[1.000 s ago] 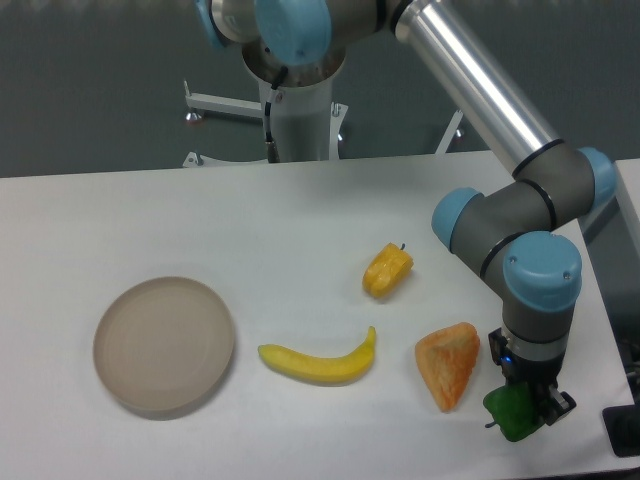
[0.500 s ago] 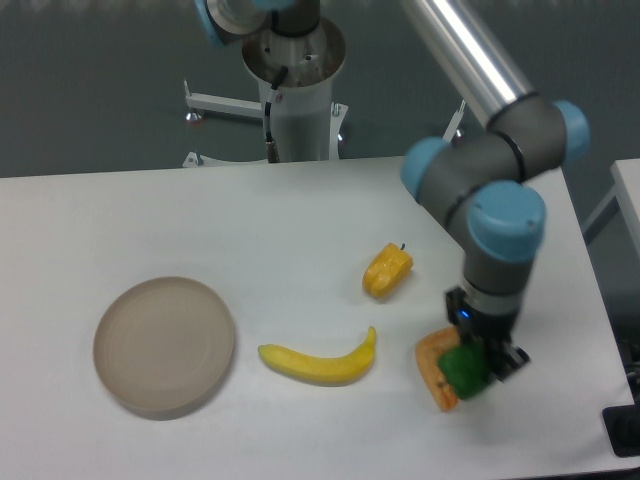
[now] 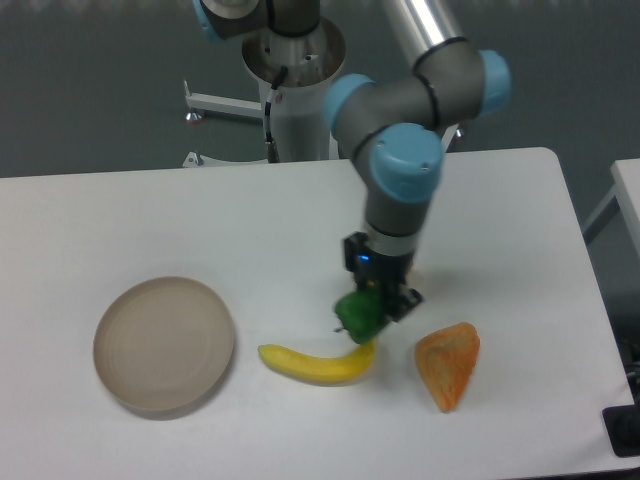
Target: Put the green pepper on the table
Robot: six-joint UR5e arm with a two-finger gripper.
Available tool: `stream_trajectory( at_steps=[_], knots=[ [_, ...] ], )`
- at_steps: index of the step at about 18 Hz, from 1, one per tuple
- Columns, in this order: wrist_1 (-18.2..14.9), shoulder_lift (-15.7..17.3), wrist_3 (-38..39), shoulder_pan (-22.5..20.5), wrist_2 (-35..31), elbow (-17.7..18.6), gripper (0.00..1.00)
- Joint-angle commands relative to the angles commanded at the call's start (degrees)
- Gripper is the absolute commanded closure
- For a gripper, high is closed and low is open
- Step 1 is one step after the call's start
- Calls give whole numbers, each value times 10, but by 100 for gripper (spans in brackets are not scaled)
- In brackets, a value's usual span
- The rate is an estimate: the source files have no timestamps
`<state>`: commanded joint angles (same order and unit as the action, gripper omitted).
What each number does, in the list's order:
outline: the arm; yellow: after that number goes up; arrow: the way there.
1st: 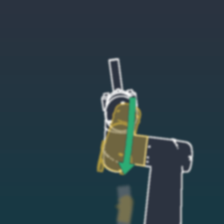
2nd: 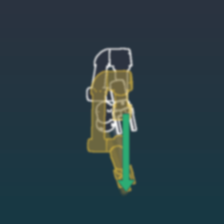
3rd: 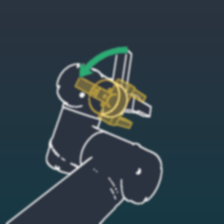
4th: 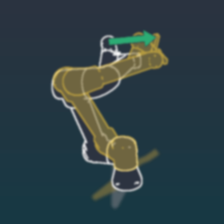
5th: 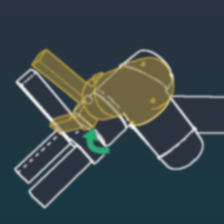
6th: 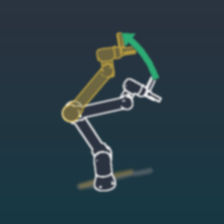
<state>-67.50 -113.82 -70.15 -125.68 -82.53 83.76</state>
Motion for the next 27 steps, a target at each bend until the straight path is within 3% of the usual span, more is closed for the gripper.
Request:
stream_trajectory(
  at_steps=[4, 7, 12, 19, 22, 27],
  knots=[
    [2, 2, 11, 1, -1, 18, 62],
    [28, 2, 7, 0, 13, 35, 62],
    [43, -2, 5, -3, 28, 53, 62],
    [50, -2, -1, -6, 38, 77, 62],
    [72, -4, -6, -6, 38, 93, 62],
    [76, -8, -10, -5, 38, 105, 62]
  ],
)
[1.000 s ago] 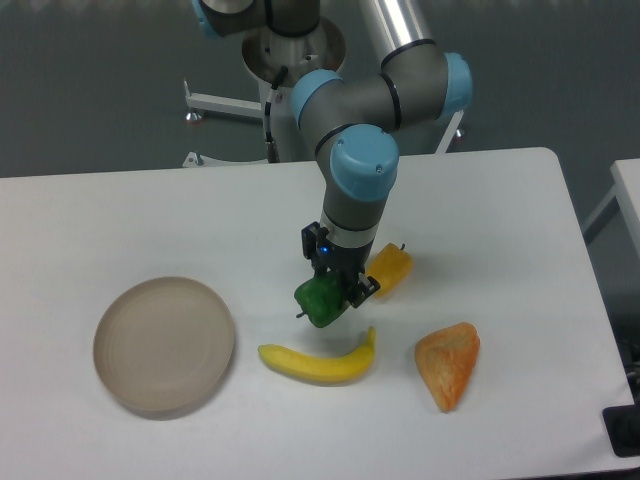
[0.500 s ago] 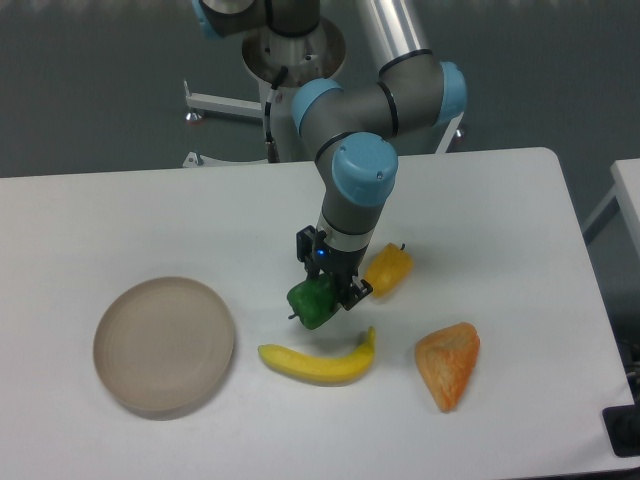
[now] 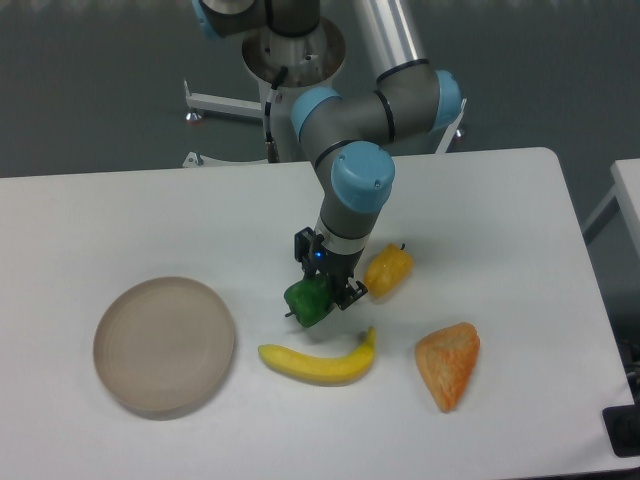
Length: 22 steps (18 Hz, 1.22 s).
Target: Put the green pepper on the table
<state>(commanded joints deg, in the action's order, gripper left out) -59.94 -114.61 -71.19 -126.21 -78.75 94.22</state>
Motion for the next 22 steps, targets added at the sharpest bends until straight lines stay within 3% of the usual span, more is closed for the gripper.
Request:
stream_trajectory(
  at_steps=[12, 16, 20, 22],
  knots=[
    [1, -2, -3, 0, 0, 3, 58],
    [1, -2, -3, 0, 0, 1, 40],
    [1, -1, -4, -1, -1, -7, 14],
    [1, -1, -4, -1, -1, -12, 7]
  ],
)
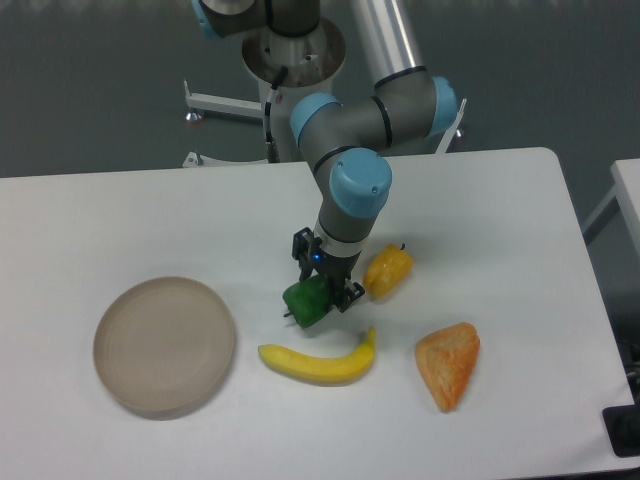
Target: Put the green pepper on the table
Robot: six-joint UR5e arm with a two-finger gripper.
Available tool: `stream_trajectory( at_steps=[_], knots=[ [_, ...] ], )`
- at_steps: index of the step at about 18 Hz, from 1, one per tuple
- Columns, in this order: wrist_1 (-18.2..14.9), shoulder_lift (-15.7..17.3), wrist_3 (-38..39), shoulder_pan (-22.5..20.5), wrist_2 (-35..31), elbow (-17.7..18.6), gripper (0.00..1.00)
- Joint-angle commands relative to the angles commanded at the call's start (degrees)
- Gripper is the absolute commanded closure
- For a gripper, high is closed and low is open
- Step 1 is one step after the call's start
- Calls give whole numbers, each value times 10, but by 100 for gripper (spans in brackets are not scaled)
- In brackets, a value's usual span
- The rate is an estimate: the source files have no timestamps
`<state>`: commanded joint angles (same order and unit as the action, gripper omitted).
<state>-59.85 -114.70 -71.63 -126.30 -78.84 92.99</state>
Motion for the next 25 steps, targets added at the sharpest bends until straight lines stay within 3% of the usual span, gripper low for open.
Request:
stream_trajectory(
  at_steps=[2, 6, 12, 16, 19, 25],
  knots=[
    [0, 1, 0, 0, -2, -12, 1],
    [-3, 4, 0, 1, -10, -41, 0],
    [-10, -2, -25, -13, -91, -98, 0],
    [-9, -25, -38, -18, -151, -138, 0],
    [-9, -50, -50, -34, -159, -177, 0],
    [-4, -57, -91, -47, -165, -193, 0]
  ],
)
